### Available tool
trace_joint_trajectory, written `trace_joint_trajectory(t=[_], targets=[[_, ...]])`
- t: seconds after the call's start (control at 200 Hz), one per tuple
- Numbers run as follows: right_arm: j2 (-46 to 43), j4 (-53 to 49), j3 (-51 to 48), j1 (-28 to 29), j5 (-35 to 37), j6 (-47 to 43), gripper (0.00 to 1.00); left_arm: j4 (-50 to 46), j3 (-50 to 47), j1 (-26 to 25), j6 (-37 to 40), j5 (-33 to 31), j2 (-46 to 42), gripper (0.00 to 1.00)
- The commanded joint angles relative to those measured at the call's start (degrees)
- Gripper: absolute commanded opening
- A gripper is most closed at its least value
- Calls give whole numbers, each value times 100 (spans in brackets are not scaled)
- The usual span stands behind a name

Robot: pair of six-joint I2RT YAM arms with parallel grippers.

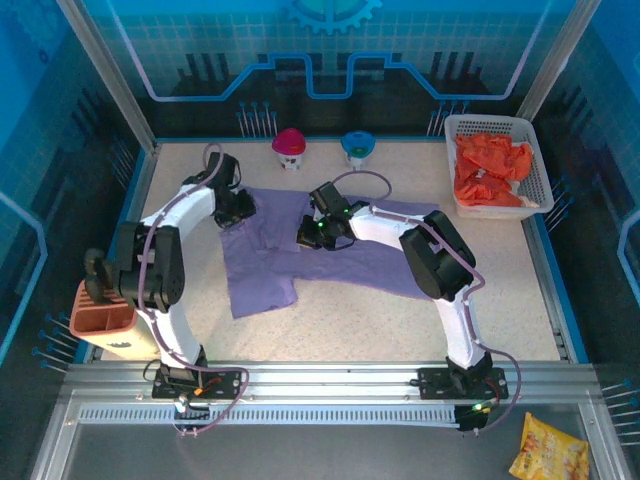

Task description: Fold and stack the t-shirts

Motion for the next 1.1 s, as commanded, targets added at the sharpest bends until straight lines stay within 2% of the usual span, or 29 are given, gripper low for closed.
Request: trace_joint_trajectory(t=[0.0, 0.075, 0.25, 0.365, 0.575, 0.896, 1.096], targets=[[71, 24, -53, -51, -138, 45, 6, -616, 273, -59, 358, -477, 307, 18], [71, 31, -45, -45, -146, 37, 6, -720, 442, -101, 430, -725, 461, 19], [71, 9, -46, -54, -169, 19, 6, -854, 873, -198, 627, -1201, 743, 29], [79, 47, -72, -58, -174, 44, 6, -908, 1117, -298, 808, -1440, 949, 29], [104, 65, -67, -54, -194, 66, 6, -879, 1198, -356, 824, -1416, 1162, 29], [133, 69, -49, -54, -213, 65, 6, -1007, 1355, -498, 862, -1489, 1435, 22], [141, 69, -58, -63, -216, 62, 6, -1018, 1407, -499, 837, -1557, 1474, 12]])
